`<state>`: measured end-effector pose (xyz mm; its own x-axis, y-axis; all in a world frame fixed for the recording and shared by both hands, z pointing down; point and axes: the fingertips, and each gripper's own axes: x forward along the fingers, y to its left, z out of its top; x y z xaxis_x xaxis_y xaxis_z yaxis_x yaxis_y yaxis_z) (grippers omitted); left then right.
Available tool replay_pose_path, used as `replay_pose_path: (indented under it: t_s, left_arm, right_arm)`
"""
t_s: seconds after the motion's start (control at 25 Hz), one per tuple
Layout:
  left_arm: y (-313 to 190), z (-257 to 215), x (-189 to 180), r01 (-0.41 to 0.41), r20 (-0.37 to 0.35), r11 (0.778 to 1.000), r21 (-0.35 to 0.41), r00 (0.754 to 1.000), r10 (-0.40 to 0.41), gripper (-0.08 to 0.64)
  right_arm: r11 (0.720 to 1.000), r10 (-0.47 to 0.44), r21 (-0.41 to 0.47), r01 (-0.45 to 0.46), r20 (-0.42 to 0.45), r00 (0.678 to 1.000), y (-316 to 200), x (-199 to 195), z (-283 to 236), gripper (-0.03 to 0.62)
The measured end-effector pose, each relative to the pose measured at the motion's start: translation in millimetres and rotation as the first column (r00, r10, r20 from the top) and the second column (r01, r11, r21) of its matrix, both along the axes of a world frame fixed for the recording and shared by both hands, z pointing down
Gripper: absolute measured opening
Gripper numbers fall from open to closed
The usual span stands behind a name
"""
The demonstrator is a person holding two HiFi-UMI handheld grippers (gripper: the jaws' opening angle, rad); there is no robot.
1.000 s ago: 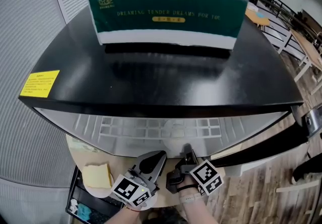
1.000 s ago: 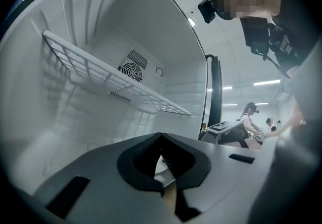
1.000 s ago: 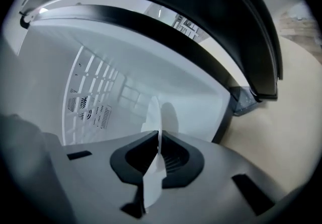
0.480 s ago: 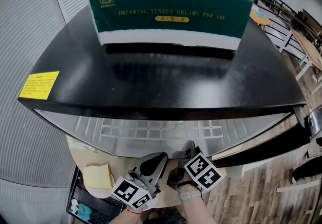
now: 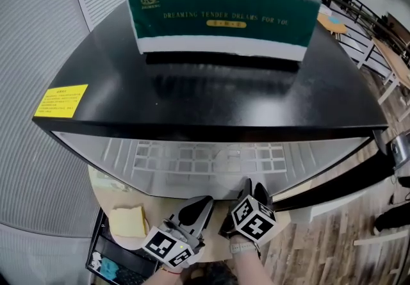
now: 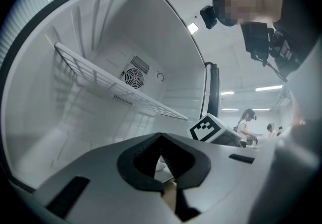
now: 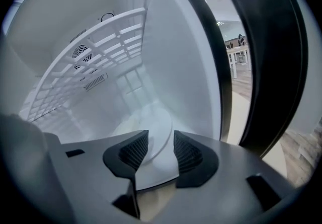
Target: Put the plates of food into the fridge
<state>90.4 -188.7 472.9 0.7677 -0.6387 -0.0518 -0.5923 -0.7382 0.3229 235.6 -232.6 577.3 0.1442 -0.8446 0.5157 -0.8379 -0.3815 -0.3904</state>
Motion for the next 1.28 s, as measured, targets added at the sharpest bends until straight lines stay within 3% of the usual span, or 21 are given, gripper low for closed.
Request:
replay_pose_path:
  t_s: [0.16, 0.36, 0.64, 0.76, 0.96, 1.04, 1.16, 1.28]
  left_arm:
    - [7, -5, -9, 0.016, 0.002, 1.0, 0.007, 1.0, -0.016, -0.009]
    - [19, -14, -24, 0.043, 0.009, 0.999, 0.022, 0.999, -0.043, -0.009]
    - [44, -30, -52, 0.078, 0.021, 0.996, 0.052, 0.997, -0.079, -0.009]
    - [53, -36, -65, 0.089, 0.027, 0.994, 0.058, 0.996, -0.09, -0.009]
    - [78, -43, -88, 0.107, 0.037, 0.992, 0.063, 0.993, -0.109, -0.009]
    - [89, -44, -96, 0.114, 0.039, 0.992, 0.059, 0.992, -0.116, -0.009]
    - [106, -47, -106, 0.124, 0.041, 0.99, 0.061, 0.991, -0.127, -0.009]
    - [121, -51, -114, 0.135, 0.032, 0.989, 0.063, 0.99, -0.138, -0.009]
  right_arm:
    - [0.999, -0.016, 0.038, 0.015, 0.015, 1.0, 9, -1, -7, 0.14]
    - [0.987, -0.11, 0.117, 0.108, 0.006, 0.994, 25, -22, -24, 0.14]
    - [0.926, -0.269, 0.265, 0.269, -0.036, 0.962, 56, -65, -60, 0.14]
    - [0.879, -0.359, 0.3, 0.371, -0.096, 0.928, 68, -85, -76, 0.139]
    - [0.782, -0.513, 0.319, 0.536, -0.161, 0.843, 111, -124, -96, 0.131]
    - [0.741, -0.544, 0.329, 0.585, -0.217, 0.811, 132, -136, -107, 0.07]
    - [0.659, -0.578, 0.357, 0.662, -0.323, 0.75, 160, -156, -128, 0.027]
    - [0.613, -0.584, 0.371, 0.698, -0.382, 0.716, 180, -168, -147, 0.012]
